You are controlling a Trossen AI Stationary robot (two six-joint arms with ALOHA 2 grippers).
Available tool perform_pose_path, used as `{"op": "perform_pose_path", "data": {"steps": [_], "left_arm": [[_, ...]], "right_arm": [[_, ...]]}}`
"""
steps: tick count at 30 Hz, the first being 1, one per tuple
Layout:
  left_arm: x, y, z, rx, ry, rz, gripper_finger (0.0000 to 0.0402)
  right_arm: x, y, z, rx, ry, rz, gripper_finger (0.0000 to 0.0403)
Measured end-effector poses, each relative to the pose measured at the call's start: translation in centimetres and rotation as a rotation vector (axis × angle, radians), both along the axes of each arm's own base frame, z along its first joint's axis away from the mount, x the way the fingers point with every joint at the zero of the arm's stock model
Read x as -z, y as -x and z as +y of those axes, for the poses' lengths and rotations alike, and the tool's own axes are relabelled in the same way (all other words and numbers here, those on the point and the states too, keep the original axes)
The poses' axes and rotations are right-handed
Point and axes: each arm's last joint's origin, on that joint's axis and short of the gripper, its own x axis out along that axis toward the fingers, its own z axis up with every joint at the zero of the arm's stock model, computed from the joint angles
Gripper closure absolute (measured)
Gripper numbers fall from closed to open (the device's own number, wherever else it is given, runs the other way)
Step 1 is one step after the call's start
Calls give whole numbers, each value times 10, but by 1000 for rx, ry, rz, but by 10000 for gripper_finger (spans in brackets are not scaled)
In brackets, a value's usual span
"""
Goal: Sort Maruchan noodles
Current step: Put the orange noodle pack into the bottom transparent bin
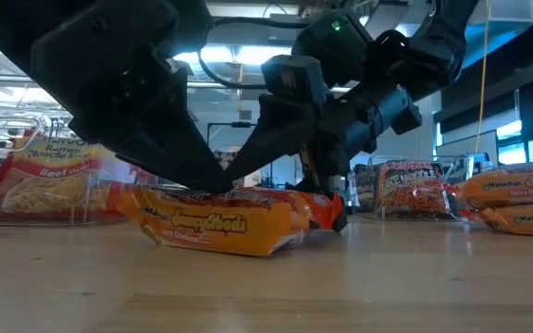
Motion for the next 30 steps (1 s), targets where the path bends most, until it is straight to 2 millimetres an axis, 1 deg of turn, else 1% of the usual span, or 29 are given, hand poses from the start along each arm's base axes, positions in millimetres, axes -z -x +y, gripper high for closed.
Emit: {"op": "perform_pose_path", "data": {"steps": [3, 8, 11, 15, 25, 28, 30], "left_arm": [[1, 0, -2, 12, -6, -5, 280], [1, 0, -4, 40, -31, -7, 280], [0, -1, -4, 57, -38, -7, 280], [0, -1, -5, 80, -52, -7, 280], [0, -1, -7, 93, -70, -11, 280], [-3, 1, -8, 117, -89, -5, 280], [-9, 4, -9, 151, -111, 3, 280]], "right_arm": [[1, 0, 1, -6, -6, 0, 90], [-3, -4, 4, -70, -65, -50, 91], [-6, -6, 8, -101, -76, -54, 102], [-5, -5, 12, -120, -77, -44, 133], [-5, -5, 12, -107, -66, -34, 226], [-5, -5, 12, -113, -57, -41, 253], [-6, -6, 12, -118, -50, -50, 270]]}}
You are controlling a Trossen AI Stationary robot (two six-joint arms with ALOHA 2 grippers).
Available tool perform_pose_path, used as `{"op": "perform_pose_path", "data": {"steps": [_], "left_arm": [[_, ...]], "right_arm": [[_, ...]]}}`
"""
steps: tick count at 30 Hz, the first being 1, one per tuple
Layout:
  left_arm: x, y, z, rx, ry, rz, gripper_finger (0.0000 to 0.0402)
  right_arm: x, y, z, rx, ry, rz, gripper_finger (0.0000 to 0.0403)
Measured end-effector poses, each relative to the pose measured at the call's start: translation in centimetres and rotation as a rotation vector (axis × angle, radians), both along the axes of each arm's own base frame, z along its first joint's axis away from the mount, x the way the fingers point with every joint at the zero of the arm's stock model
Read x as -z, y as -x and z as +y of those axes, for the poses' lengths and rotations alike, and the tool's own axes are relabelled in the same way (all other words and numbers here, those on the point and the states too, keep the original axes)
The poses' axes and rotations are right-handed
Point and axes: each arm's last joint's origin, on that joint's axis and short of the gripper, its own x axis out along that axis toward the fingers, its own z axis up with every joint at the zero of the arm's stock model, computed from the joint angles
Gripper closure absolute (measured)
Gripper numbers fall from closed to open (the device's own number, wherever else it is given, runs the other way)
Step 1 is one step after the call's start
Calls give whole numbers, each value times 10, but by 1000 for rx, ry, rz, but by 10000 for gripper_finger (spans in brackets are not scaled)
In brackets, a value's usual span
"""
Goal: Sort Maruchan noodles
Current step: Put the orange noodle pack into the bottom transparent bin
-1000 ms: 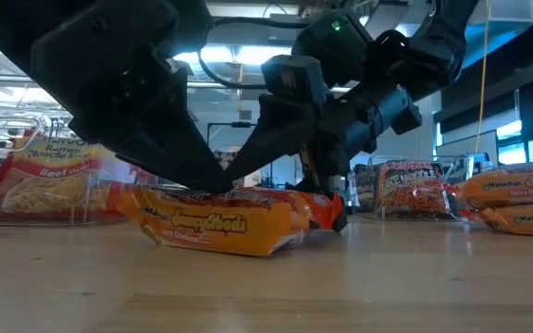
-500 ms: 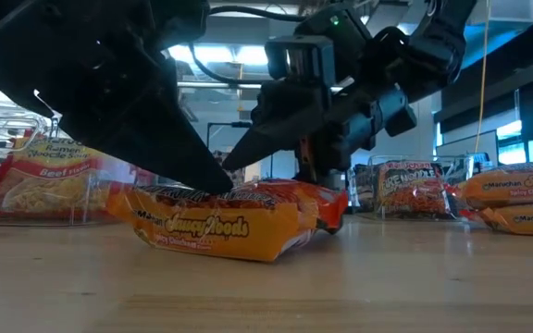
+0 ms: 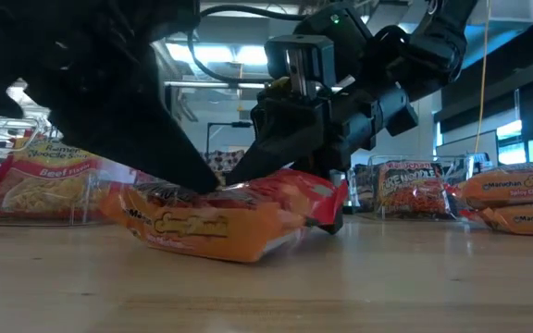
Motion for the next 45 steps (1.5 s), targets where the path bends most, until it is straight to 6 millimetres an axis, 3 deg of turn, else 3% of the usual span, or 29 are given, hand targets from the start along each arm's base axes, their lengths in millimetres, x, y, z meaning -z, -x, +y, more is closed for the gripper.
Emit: {"op": "perform_pose_path", "data": {"steps": [7, 16, 29, 45], "left_arm": [[-27, 12, -8, 64, 7, -36, 280], [-34, 29, -25, 145, 23, -20, 280], [-34, 34, -31, 169, 31, -15, 280], [-35, 32, -30, 162, 39, -25, 280]], "right_arm": [[0, 0, 1, -21, 15, -12, 312], [-9, 2, 1, -68, 35, -38, 318], [-65, 28, 0, -157, 170, -23, 319], [-143, 104, 22, -178, 387, 25, 320]]}}
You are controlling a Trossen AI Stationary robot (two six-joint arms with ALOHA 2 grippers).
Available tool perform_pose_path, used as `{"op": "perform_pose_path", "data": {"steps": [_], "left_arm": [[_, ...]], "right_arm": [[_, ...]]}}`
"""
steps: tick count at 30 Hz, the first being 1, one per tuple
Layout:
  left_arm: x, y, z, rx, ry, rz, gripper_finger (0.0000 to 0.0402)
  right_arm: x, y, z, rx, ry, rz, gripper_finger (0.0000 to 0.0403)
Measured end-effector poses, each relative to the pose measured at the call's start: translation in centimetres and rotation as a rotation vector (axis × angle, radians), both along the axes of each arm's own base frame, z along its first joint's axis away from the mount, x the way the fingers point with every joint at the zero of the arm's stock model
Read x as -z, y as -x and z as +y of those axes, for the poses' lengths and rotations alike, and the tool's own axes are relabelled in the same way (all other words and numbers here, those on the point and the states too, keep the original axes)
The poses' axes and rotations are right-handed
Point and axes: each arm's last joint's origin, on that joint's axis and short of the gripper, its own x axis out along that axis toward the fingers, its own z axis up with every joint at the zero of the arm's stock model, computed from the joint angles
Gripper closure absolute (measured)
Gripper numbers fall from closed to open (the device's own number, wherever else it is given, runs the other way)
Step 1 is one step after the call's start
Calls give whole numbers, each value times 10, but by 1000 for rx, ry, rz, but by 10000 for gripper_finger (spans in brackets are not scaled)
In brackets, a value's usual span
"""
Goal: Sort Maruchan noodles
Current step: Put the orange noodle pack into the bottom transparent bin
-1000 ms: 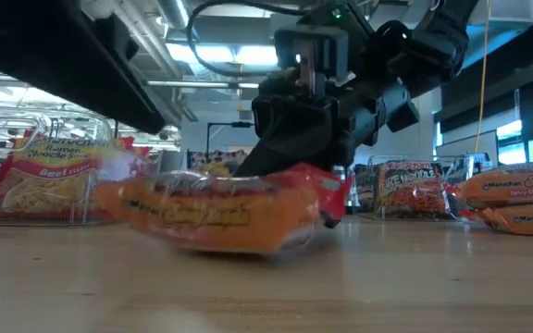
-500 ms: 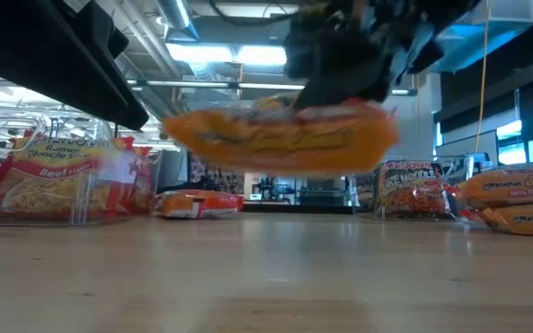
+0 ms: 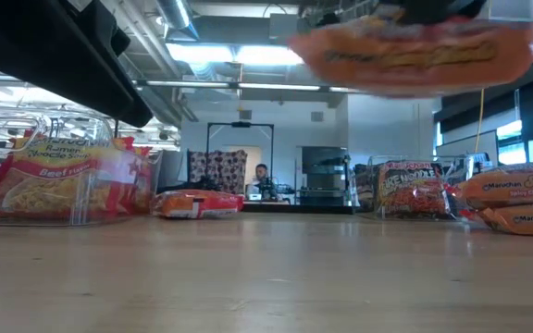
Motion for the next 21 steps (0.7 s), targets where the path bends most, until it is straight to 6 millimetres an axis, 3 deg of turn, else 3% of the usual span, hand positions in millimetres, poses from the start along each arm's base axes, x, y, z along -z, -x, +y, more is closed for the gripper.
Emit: {"op": "perform_pose_path", "data": {"steps": [11, 21], "left_arm": [[-1, -1, 0, -4, 10, -10, 280], [-3, -8, 5, -26, 31, -33, 280]], "right_arm": [[-43, 69, 9, 42, 84, -1, 320], [-60, 117, 19, -31, 92, -5, 320]]}}
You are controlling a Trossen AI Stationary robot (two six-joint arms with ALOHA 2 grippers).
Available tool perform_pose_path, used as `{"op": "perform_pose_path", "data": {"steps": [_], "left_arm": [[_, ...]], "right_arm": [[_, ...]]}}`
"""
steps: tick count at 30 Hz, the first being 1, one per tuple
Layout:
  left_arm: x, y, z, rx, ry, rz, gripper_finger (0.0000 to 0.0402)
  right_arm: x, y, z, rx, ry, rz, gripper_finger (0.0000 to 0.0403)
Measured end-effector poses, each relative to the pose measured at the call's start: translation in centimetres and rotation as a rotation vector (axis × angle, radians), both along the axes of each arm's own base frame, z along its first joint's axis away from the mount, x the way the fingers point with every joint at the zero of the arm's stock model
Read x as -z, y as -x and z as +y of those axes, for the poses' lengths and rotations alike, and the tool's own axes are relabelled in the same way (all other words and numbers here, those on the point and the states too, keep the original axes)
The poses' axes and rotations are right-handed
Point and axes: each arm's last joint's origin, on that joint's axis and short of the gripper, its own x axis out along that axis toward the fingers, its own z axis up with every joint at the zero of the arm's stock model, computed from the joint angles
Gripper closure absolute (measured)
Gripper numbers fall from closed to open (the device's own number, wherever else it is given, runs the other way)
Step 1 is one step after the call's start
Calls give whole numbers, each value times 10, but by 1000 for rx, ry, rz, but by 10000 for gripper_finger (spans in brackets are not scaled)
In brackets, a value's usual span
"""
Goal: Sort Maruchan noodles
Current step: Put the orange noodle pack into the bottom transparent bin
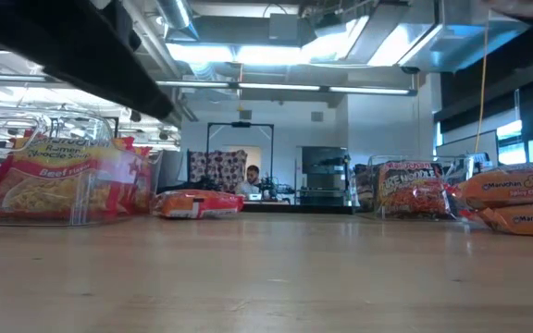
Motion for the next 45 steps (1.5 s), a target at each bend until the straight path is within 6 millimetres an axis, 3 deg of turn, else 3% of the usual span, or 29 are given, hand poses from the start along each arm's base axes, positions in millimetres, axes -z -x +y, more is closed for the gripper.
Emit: {"op": "perform_pose_path", "data": {"steps": [13, 24, 39, 45], "left_arm": [[-5, -13, 8, -39, 53, -61, 280], [-5, -21, 19, -76, 53, -62, 280], [-5, -27, 28, -103, 52, -61, 280], [-5, -27, 28, -103, 52, -61, 280]], "right_arm": [[-27, 39, 5, 20, 69, 141, 320], [7, 67, 39, -10, 273, 307, 320], [49, 51, 66, -77, 611, 444, 320], [60, 45, 75, -92, 659, 446, 320]]}}
